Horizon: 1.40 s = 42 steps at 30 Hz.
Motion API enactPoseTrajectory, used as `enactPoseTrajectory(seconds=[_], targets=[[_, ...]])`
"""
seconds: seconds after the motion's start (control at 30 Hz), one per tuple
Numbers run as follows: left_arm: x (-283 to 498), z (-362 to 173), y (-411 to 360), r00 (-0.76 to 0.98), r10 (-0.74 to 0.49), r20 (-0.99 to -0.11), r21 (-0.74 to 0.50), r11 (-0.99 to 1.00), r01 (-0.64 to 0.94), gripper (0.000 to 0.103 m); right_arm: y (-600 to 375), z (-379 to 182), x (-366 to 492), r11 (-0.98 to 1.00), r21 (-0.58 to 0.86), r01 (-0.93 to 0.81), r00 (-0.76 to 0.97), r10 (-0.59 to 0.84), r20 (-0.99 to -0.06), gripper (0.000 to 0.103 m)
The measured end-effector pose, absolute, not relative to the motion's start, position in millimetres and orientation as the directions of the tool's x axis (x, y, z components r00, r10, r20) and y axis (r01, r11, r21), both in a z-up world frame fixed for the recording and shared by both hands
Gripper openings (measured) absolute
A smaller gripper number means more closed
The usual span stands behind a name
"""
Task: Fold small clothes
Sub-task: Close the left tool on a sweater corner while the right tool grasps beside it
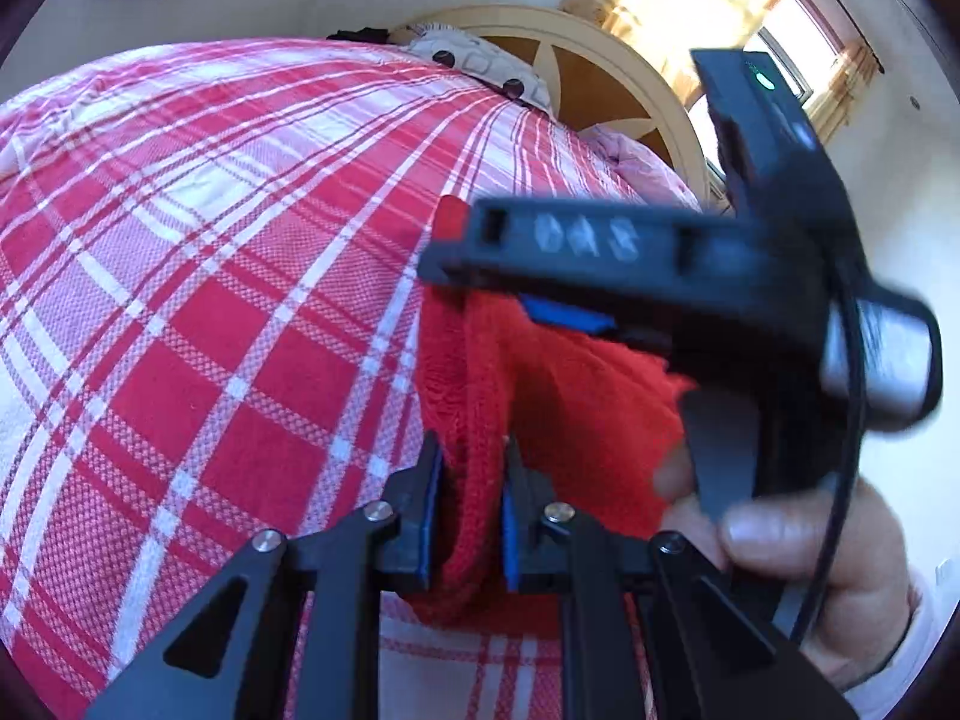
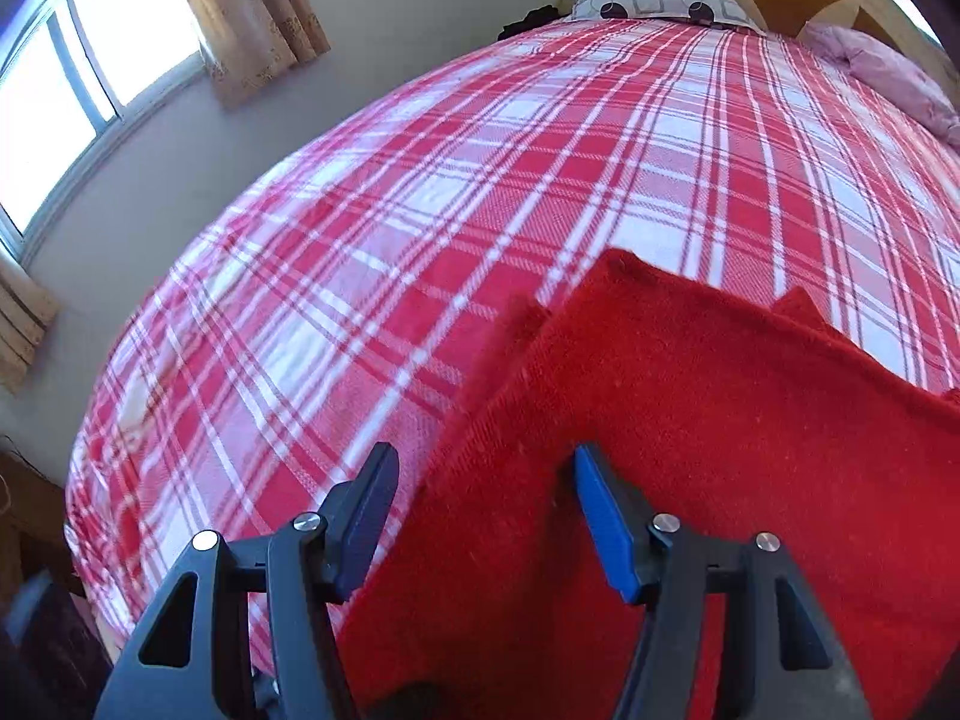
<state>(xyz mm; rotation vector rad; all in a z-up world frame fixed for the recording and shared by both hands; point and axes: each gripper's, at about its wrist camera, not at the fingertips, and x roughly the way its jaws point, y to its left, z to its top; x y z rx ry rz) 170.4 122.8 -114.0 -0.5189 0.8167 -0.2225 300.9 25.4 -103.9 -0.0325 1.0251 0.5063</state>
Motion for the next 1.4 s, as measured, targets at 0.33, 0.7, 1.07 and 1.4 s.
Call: enactPoseTrajectory(seconds=[0.33,0.7,1.07,1.4], targets=[[161.3,-109.3,111.2,0.701,-0.362,-0.614,-0.492,0.870,0.018,0.015,59.0,-110.8,304.6,0.884,0.061,-0.464,0.418,0.279,-0.864,0.079],[147.9,-98.5,101.2,0.703,-0.366,-0.610,-0.497,0.867,0.021,0.015,26.3,-104.8,314.1,0.886,0.104,-0.452,0.388,0.300,-0.872,0.023],[155.4,-84.4,81.2,0.684,-0.317,-0.657,-0.402,0.915,0.039,0.015,-37.8,-107.8,313.6,0.783,0.559,-0.274,0.353,0.623,-0.699,0.016],[166.3,-71.2,53.8,0.685,-0.334,-0.647,-0.364,0.925,0.108,0.015,-79.5,-95.3,299.3,0.692,0.683,-0.232,0.411,0.706,-0.576,0.016]])
